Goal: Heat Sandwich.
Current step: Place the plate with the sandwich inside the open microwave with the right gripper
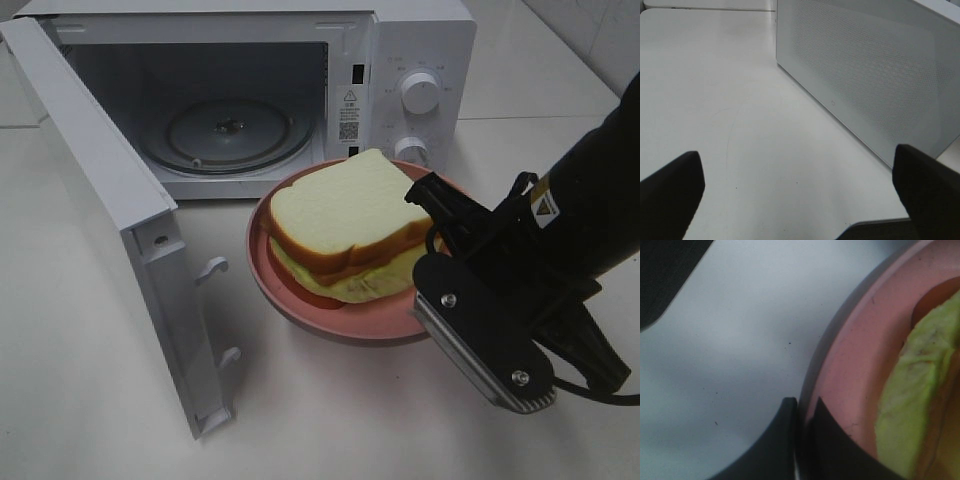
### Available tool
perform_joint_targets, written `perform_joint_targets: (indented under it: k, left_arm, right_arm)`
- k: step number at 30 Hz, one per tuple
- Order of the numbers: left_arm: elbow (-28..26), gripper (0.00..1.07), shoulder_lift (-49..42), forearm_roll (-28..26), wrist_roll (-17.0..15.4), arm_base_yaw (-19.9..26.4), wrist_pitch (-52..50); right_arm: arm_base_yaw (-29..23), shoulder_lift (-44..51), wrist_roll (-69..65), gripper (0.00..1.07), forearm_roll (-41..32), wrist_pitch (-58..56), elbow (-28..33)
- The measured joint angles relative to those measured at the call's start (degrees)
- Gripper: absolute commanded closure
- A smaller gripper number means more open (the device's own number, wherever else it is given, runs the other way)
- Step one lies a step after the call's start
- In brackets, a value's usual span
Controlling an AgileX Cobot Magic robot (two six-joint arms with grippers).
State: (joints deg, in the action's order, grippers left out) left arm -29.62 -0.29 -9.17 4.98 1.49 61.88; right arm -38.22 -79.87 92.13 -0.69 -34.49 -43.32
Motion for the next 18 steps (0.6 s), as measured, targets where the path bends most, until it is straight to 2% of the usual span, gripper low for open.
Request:
perform_joint_targets:
  k: [10,18]
  left_arm:
    - [0.0,0.1,0.0,0.0,0.0,0.0,0.0]
    - [0.0,0.1,0.0,0.0,0.0,0.0,0.0]
  right_arm:
    - [2.6,0.0,4.1,1.07,-2.4,0.7,0.0]
    - [2.6,-1.4,6.9,1.07,-5.6,3.2,0.0]
